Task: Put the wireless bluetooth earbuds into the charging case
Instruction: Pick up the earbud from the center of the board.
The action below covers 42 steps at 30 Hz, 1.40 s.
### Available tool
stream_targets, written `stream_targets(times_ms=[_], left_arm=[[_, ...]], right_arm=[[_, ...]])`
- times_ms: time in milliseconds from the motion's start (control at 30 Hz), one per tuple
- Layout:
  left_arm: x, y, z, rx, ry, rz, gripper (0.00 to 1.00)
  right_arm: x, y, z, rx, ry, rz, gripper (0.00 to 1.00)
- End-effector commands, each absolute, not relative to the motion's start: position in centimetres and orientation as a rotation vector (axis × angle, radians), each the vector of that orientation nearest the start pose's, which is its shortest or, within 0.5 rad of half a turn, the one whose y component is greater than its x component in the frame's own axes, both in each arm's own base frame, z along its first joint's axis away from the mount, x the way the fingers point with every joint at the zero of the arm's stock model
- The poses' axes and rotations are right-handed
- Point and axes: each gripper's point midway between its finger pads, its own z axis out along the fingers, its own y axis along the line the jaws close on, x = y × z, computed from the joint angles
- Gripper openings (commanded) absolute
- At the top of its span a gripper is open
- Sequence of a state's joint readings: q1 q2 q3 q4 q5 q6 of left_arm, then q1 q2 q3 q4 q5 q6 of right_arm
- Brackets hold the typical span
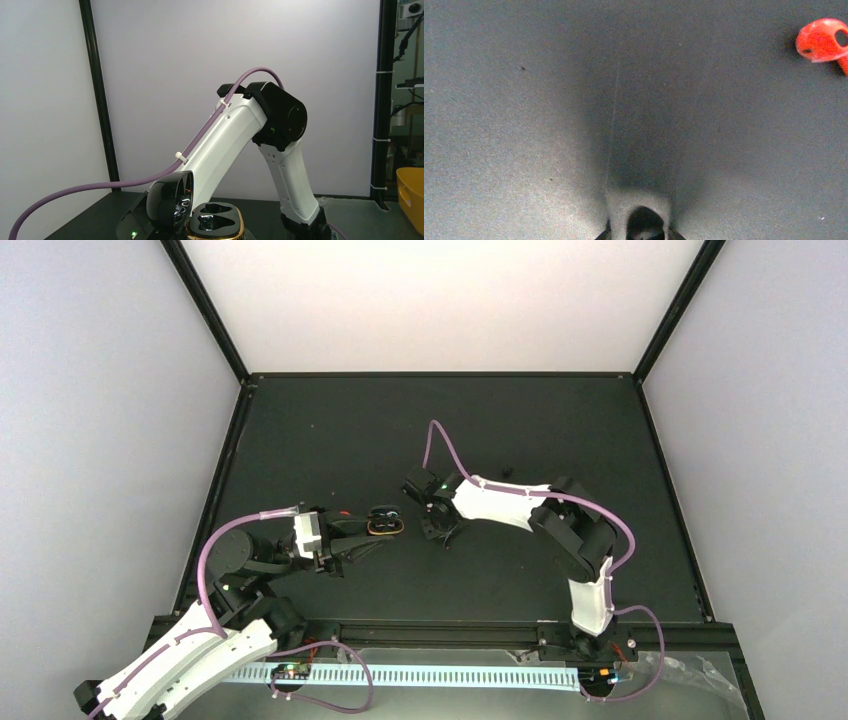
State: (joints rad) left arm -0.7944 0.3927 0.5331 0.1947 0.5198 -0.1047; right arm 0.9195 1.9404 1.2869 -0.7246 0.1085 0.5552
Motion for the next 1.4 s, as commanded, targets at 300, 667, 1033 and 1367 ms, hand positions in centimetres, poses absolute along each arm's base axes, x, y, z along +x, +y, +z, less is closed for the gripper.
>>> stream_targets(times_ms=[300, 667, 1033, 1367], left_arm=[[9.1, -21.7, 38.5, 0.883, 1.015, -1.081, 0.02], [9.1, -21.8, 38.4, 0.888, 1.019, -1.086, 0.02], [9.3, -22.0, 38.2, 0.889, 1.026, -1.085, 0.01], [9.6, -22.1, 38.0, 0.888, 1.040, -1.077, 0.02]], right_arm=[[25.5, 30.4, -0.9, -0.524, 2.889, 0.067, 0.25], [24.6, 29.3, -1.3, -0.520, 2.902, 0.057, 0.15], [24.6, 29.0, -0.5, -0.492, 2.874, 0.077, 0.08], [26.0, 29.0, 3.5, -0.405, 2.740, 0.141, 0.05]])
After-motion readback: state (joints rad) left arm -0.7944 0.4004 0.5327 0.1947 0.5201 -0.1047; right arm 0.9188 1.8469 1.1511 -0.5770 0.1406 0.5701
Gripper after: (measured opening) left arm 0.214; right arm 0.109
